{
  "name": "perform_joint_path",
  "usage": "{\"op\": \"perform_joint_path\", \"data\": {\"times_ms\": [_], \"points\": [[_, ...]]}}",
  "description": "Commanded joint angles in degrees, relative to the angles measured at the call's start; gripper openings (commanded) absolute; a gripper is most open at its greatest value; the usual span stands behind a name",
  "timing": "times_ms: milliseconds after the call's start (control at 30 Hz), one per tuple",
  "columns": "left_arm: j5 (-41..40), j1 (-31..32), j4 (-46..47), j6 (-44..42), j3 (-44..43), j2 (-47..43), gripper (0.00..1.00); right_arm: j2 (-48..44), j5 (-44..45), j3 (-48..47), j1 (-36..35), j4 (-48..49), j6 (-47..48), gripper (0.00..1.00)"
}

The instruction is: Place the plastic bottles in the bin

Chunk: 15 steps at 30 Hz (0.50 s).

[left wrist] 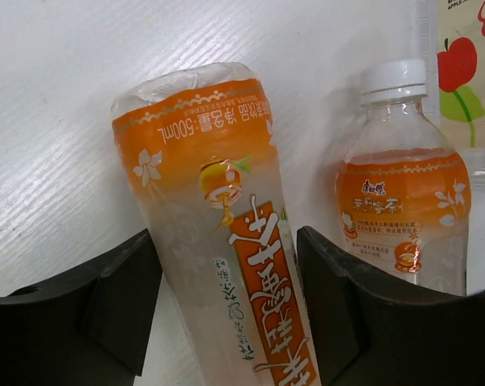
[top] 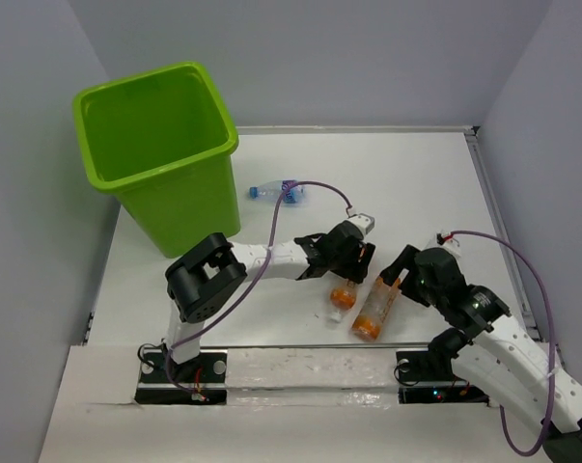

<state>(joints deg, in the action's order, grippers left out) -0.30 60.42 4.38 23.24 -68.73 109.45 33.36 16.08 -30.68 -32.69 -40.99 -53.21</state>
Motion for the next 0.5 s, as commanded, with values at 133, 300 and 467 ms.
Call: {"op": "perform_joint_path", "data": {"times_ms": [133,300,467], "points": [[-5.1,0.5,0.1,-1.1,0.2,-1.9,0.46,4.3,-3.2,0.9,-0.2,-1.3,-1.5,0.86],[-9.6,0.4,-0.6,-1.3,3.6,-10.3,0.42,9.2,-5.8,2.5,-0.2,5.4,-0.4,0.89],[-13.8,0.4,-3.5,-1.6,3.4,-20.1,0.42,16.3,-7.1,4.2,-0.2,12.6,-0.1,0.9]]}}
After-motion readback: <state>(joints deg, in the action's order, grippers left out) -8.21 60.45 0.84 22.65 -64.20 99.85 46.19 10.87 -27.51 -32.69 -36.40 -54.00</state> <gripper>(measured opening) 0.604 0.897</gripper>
